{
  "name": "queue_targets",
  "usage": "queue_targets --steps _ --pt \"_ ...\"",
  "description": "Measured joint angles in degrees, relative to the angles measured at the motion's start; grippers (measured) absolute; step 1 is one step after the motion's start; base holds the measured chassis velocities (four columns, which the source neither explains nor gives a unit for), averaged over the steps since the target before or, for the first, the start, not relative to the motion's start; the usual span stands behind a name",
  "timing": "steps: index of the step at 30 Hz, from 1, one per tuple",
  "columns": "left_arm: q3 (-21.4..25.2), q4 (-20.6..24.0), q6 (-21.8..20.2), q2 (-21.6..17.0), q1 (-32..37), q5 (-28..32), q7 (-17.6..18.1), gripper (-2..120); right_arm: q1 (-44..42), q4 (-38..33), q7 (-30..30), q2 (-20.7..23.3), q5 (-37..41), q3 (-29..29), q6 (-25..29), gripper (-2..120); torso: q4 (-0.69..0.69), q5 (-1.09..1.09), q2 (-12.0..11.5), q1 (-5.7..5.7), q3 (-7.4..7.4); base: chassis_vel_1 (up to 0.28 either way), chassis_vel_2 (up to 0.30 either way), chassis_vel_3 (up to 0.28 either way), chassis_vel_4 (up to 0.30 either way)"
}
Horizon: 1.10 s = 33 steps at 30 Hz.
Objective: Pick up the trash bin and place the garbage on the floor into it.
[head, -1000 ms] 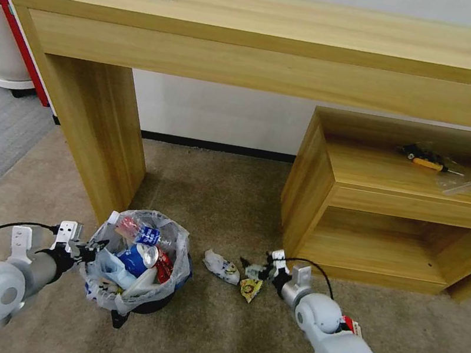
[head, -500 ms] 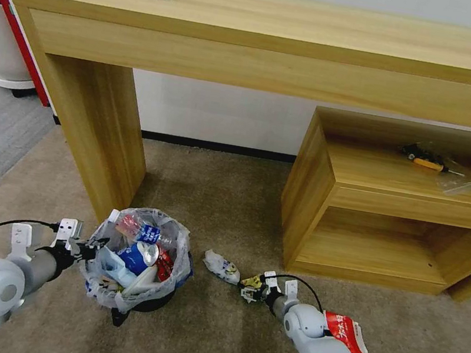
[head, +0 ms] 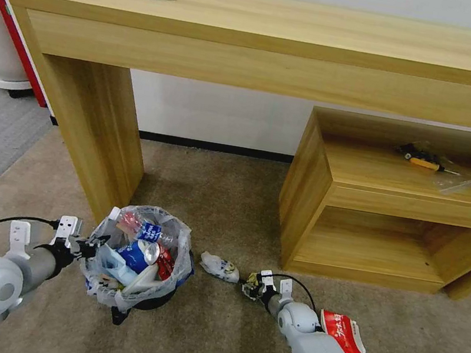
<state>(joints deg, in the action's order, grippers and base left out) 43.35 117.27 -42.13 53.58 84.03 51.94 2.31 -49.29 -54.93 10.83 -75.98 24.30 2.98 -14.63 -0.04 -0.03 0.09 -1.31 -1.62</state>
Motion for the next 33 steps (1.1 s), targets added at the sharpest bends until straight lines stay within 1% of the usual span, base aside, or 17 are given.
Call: queue_targets --steps 1,3,5,7,8,10,11,12,17,20,21,24,25,28,29,32,33 --pt "0.0 0.0 0.0 0.0 0.0 0.0 0.0 0 0.0 0.0 0.0 0.0 0.0 0.0 0.0 39 0.00 0.00 0.0 0.00 0.00 0.000 0.000 0.000 0.000" --pt "-0.1 0.3 0.0 0.4 0.0 -0.1 0.1 0 -0.6 -0.6 -0.2 0.1 -0.5 0.1 0.3 27 0.01 0.05 0.0 0.00 0.00 0.000 0.000 0.000 0.000" --pt "-0.2 0.3 0.0 0.4 0.0 -0.1 0.1 0 -0.8 -0.9 -0.2 0.2 -0.8 0.1 0.5 23 0.02 0.04 0.0 0.00 -0.01 0.000 0.000 0.000 0.000" --pt "-0.3 0.6 0.0 0.6 0.2 -0.3 0.1 0 -1.6 -2.2 -0.3 0.6 -1.7 0.3 1.0 12 0.03 0.07 0.0 0.00 -0.02 0.000 0.000 0.000 0.000" --pt "-0.3 0.6 0.0 0.6 0.2 -0.3 0.1 0 -1.6 -2.2 -0.3 0.6 -1.7 0.3 1.0 12 0.03 0.07 0.0 0.00 -0.02 0.000 0.000 0.000 0.000" --pt "-0.4 0.9 0.0 0.8 0.2 -0.5 0.1 0 -2.2 -4.0 -0.5 1.3 -1.8 0.6 1.1 2 0.03 0.08 0.0 0.00 -0.03 0.000 0.000 0.000 0.000" --pt "-0.5 1.1 0.0 1.0 0.3 -0.6 0.1 0 -2.6 -5.9 -0.6 2.0 -1.6 0.9 1.1 0 0.02 0.06 0.0 0.00 -0.03 0.000 0.000 0.000 0.000" --pt "-0.5 1.1 0.0 1.0 0.3 -0.6 0.1 0 -2.6 -5.9 -0.6 2.0 -1.6 0.9 1.1 0 0.02 0.06 0.0 0.00 -0.03 0.000 0.000 0.000 0.000" --pt "-0.6 1.8 0.0 1.6 0.5 -0.9 0.1 0 -4.5 -13.6 -0.9 4.5 -0.3 2.4 0.7 0 -0.01 0.06 0.0 -0.01 -0.02 0.000 0.000 0.000 0.000" --pt "-0.8 2.3 0.0 2.0 0.8 -1.4 0.2 0 -6.3 -22.3 -1.0 6.9 2.0 4.7 -0.6 0 -0.01 0.05 0.0 -0.01 -0.02 0.000 0.000 0.000 0.000" --pt "-0.8 2.3 0.0 2.0 0.8 -1.4 0.2 0 -6.3 -22.3 -1.0 6.9 2.0 4.7 -0.6 0 -0.01 0.05 0.0 -0.01 -0.02 0.000 0.000 0.000 0.000" --pt "-1.4 3.0 0.0 2.1 1.0 -1.8 0.9 0 -6.9 -31.0 0.3 9.6 4.3 6.8 -1.1 0 -0.01 0.04 0.0 -0.01 -0.01 0.000 0.000 0.000 0.000" --pt "-1.4 3.0 0.0 2.1 1.0 -1.8 0.9 0 -6.9 -31.0 0.3 9.6 4.3 6.8 -1.1 0 -0.01 0.04 0.0 -0.01 -0.01 0.000 0.000 0.000 0.000" --pt "-2.1 3.8 0.0 1.8 1.3 -2.5 1.2 0 -5.8 -40.2 4.5 13.5 6.9 7.6 -1.7 0 0.00 0.04 0.0 0.00 0.00 0.000 0.000 0.000 0.000" --pt "-2.1 3.8 0.0 1.8 1.3 -2.5 1.2 0 -5.8 -40.2 4.5 13.5 6.9 7.6 -1.7 0 0.00 0.04 0.0 0.00 0.00 0.000 0.000 0.000 0.000" --pt "-3.2 4.6 0.0 0.9 1.5 -3.2 1.2 0 -3.1 -47.9 10.2 17.0 9.4 6.2 -3.0 0 0.00 0.03 0.0 0.00 -0.01 0.000 0.000 0.000 0.000" --pt "-3.2 4.6 0.0 0.9 1.5 -3.2 1.2 0 -3.1 -47.9 10.2 17.0 9.4 6.2 -3.0 0 0.00 0.03 0.0 0.00 -0.01 0.000 0.000 0.000 0.000"
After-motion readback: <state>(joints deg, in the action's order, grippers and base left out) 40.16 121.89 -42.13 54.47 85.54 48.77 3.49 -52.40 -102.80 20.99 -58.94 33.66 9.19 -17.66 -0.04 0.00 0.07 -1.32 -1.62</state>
